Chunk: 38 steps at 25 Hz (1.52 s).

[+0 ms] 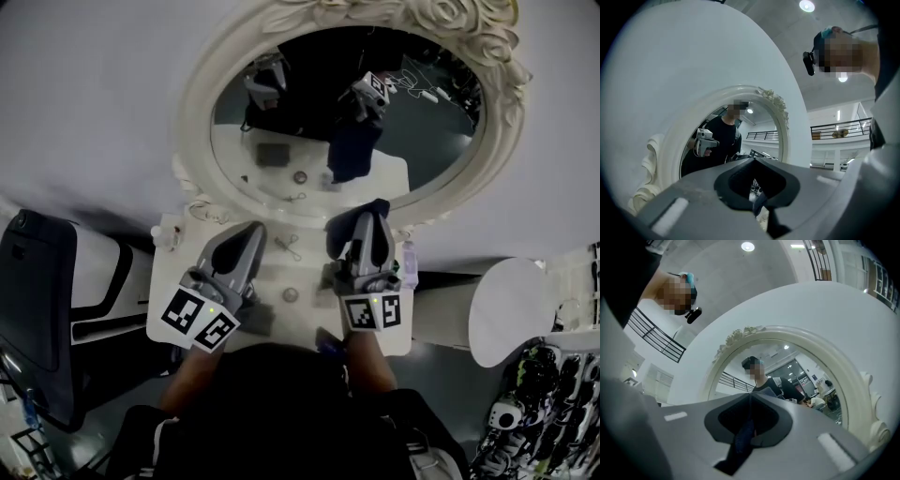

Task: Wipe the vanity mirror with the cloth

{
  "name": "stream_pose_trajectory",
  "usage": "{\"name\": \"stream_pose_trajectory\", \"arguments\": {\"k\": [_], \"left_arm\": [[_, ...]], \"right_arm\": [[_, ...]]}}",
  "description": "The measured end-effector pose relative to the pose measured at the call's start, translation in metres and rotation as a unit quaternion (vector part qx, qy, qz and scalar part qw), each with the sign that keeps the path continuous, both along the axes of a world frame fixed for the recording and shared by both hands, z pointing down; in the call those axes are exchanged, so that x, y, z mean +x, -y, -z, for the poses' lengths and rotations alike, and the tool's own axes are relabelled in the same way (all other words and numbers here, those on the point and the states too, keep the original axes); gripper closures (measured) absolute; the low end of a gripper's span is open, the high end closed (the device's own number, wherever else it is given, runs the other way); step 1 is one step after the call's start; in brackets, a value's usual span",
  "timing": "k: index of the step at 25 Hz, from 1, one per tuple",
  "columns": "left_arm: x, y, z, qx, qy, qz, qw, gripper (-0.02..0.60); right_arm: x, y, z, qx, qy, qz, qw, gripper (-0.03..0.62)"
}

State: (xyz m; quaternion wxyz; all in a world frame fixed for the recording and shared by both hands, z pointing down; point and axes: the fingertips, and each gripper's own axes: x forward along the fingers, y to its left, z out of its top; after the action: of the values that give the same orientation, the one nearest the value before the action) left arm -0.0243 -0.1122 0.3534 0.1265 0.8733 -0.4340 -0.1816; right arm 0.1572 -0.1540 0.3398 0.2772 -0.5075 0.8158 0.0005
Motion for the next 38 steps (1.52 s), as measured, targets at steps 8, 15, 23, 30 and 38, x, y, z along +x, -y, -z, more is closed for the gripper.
{"name": "stream_pose_trajectory", "arguments": {"k": [8,15,23,30,38], "left_arm": [[0.041,0.024,-0.007,-0.009,0.015,-0.015,0.9997,0.577],[0.055,0.035,-0.031,-0.024,0.024,-0.014,0.9993,0.577],[0.056,0.062,-0.044,-0.050,0.034,-0.014,0.9981,0.577],[0.056,0.075,-0.042,-0.055,0.038,-0.012,0.9977,0.577],[0.059,0.076,-0.036,-0.053,0.038,-0.011,0.9978,0.577]], "right_arm": [[0.054,0.026,-0.027,-0.013,-0.028,-0.044,0.999,0.569],[0.079,0.046,-0.070,-0.027,-0.038,-0.057,0.997,0.569],[0.077,0.076,-0.091,-0.032,-0.062,-0.053,0.996,0.569],[0.078,0.082,-0.084,-0.001,-0.035,-0.043,0.998,0.569],[0.069,0.080,-0.083,0.003,-0.028,-0.034,0.999,0.571]]}}
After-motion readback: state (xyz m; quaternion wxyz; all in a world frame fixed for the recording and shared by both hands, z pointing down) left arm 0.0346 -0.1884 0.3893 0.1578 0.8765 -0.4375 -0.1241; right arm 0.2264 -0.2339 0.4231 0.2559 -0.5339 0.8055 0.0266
